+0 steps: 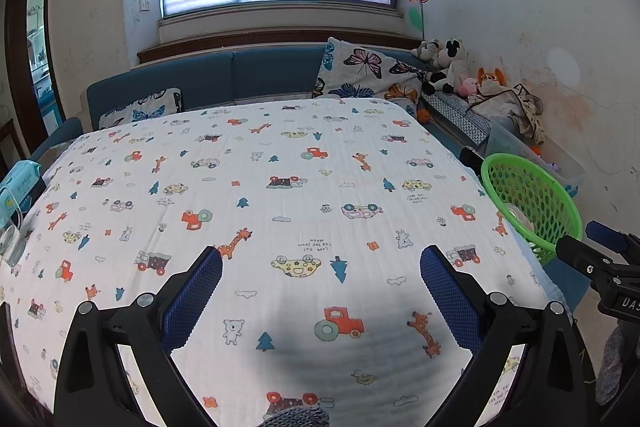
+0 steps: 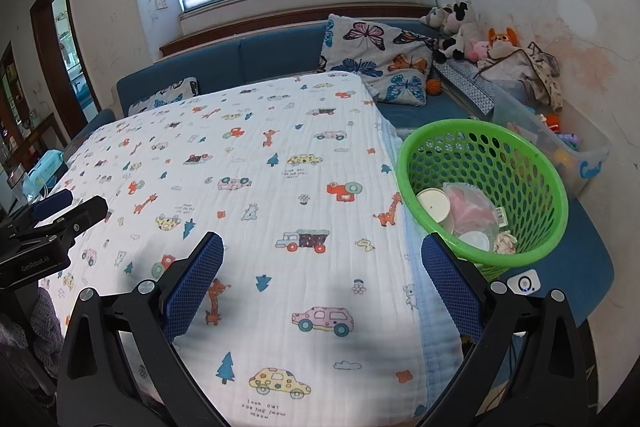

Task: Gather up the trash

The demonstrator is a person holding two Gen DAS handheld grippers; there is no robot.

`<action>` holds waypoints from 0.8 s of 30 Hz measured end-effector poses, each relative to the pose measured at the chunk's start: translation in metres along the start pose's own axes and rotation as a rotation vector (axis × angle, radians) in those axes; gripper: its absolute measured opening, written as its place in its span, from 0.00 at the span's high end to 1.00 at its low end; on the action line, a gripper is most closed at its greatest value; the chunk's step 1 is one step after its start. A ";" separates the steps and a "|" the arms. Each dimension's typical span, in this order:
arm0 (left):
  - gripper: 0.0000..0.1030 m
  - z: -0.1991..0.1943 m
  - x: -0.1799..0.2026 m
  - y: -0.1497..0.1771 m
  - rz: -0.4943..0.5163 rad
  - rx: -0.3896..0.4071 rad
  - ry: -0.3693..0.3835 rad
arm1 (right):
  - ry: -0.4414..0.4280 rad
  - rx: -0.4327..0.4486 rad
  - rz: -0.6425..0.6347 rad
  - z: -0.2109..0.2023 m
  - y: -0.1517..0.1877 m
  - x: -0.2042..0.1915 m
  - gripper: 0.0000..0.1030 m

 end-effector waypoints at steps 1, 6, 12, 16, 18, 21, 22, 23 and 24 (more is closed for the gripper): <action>0.07 0.000 0.001 0.001 0.001 0.000 -0.002 | 0.000 0.000 0.000 0.000 0.000 0.000 0.04; 0.07 0.000 0.001 0.001 -0.002 -0.001 0.000 | -0.001 0.000 0.001 0.000 0.000 0.000 0.04; 0.07 0.000 0.002 0.002 -0.003 -0.002 0.004 | -0.004 -0.003 -0.001 0.000 0.000 -0.002 0.04; 0.07 0.000 0.003 0.003 0.003 0.005 0.001 | -0.005 -0.001 0.000 0.000 0.000 -0.002 0.04; 0.07 0.000 0.003 0.003 0.004 0.008 -0.002 | -0.005 0.000 0.000 0.001 0.000 -0.004 0.04; 0.07 0.001 0.003 0.002 0.001 0.006 -0.005 | -0.005 -0.002 0.001 0.001 0.000 -0.003 0.04; 0.07 0.000 0.003 0.003 0.000 0.005 -0.004 | -0.005 -0.001 0.000 0.000 0.000 -0.003 0.04; 0.07 0.001 0.002 0.002 0.000 0.005 -0.007 | -0.005 0.000 0.000 0.000 0.000 -0.003 0.04; 0.07 0.001 0.002 0.002 -0.002 0.006 -0.009 | -0.005 0.000 0.001 0.001 0.000 -0.003 0.04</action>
Point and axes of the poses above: each gripper's, at about its wrist camera, not at the fingertips, and z roughly the way its jaws point, x to its right, y to its underside, the point moved 2 cm from there along z, roughly the way its jaws point, and after that the axes turned 12 degrees about x, right-handed, at the moved point
